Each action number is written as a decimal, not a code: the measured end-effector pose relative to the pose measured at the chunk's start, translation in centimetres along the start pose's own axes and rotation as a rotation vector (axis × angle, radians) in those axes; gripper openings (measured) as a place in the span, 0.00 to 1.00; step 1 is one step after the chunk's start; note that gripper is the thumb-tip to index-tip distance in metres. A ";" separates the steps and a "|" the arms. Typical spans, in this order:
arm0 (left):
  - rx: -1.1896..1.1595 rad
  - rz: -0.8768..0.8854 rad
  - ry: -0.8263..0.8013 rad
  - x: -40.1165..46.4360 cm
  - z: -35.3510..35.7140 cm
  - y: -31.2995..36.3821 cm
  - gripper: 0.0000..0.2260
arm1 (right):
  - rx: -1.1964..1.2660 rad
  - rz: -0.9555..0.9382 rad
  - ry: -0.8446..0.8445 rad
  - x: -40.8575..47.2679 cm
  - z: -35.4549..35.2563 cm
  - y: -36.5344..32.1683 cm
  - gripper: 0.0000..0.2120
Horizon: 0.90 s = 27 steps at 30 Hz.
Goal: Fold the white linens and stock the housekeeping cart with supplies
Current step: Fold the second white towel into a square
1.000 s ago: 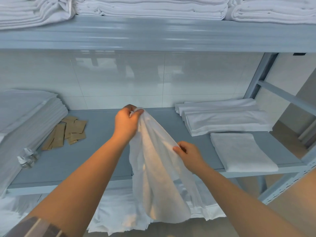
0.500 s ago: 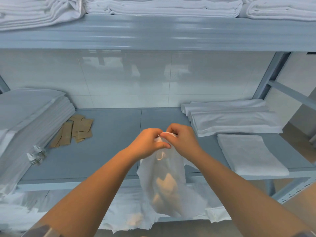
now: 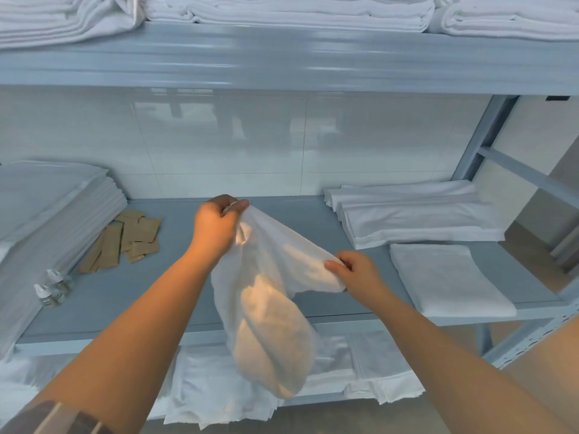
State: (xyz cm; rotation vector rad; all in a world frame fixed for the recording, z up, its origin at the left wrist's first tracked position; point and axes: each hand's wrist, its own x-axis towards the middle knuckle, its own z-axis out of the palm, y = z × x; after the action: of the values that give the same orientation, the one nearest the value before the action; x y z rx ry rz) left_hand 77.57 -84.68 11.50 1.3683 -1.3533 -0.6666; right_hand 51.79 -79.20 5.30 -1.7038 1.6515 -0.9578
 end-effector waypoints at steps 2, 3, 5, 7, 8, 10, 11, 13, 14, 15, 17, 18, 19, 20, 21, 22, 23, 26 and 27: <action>0.008 -0.035 0.016 0.0 0.1 -0.7 0.11 | 0.037 -0.010 0.033 -0.2 -0.2 -0.6 0.18; 0.029 -0.050 -0.001 -0.2 0.3 -1.0 0.08 | 0.072 -0.023 0.044 -0.3 -0.3 -1.2 0.16; 0.081 -0.049 -0.076 -0.7 0.8 -1.5 0.04 | 0.206 -0.046 0.029 -0.4 -0.2 -2.8 0.07; 0.121 -0.003 -0.164 -1.4 1.0 -1.6 0.07 | 0.348 -0.072 -0.031 -0.5 0.1 -4.5 0.05; 0.134 0.025 -0.201 -1.7 1.1 -1.5 0.08 | 0.387 -0.085 -0.056 -0.5 0.3 -5.1 0.04; 0.169 0.089 -0.233 -2.3 1.1 -1.1 0.09 | 0.436 -0.101 -0.102 -0.6 0.7 -6.2 0.03; 0.179 0.114 -0.229 -2.5 1.0 -1.0 0.10 | 0.452 -0.100 -0.136 -0.6 0.8 -6.5 0.04; 0.150 0.112 -0.206 -3.0 0.9 -0.7 0.10 | 0.483 -0.083 -0.262 -0.7 1.1 -6.8 0.09; 0.123 0.096 -0.199 -3.2 0.8 -0.5 0.10 | 0.501 -0.075 -0.346 -0.9 1.3 -6.9 0.13; 0.100 0.082 -0.201 -3.5 0.8 -0.5 0.09 | 0.501 -0.073 -0.413 -1.0 1.3 -7.1 0.16; 0.077 0.054 -0.231 -4.1 0.7 -0.3 0.08 | 0.444 -0.088 -0.433 -0.9 1.6 -7.5 0.18; 0.071 0.041 -0.250 -4.4 0.7 -0.3 0.07 | 0.424 -0.086 -0.400 -0.8 1.8 -7.7 0.16; 0.061 0.032 -0.272 -4.7 0.7 -0.2 0.07 | 0.428 -0.072 -0.353 -0.7 2.0 -8.0 0.14; 0.042 0.025 -0.298 -4.9 0.6 -0.1 0.07 | 0.452 -0.045 -0.302 -0.7 2.2 -8.2 0.12; 0.011 0.020 -0.327 -5.2 0.5 0.0 0.07 | 0.480 -0.021 -0.261 -0.6 2.4 -8.3 0.10; -0.018 0.017 -0.353 -5.4 0.4 0.1 0.07 | 0.507 0.003 -0.233 -0.6 2.6 -8.4 0.09; -0.032 0.018 -0.369 -5.6 0.4 0.2 0.07 | 0.526 0.023 -0.221 -0.7 2.7 -8.5 0.08; -0.017 0.036 -0.380 -5.9 0.1 0.2 0.07 | 0.597 0.092 -0.255 -1.0 2.9 -8.4 0.08; -0.022 0.035 -0.387 -5.9 -0.1 0.1 0.07 | 0.625 0.115 -0.276 -1.1 3.0 -8.5 0.09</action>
State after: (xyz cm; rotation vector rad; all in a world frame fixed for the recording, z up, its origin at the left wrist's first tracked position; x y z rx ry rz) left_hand 76.43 -79.07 9.99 1.2345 -1.6631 -0.9546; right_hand 59.17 -77.73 10.35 -1.2336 1.1012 -0.9957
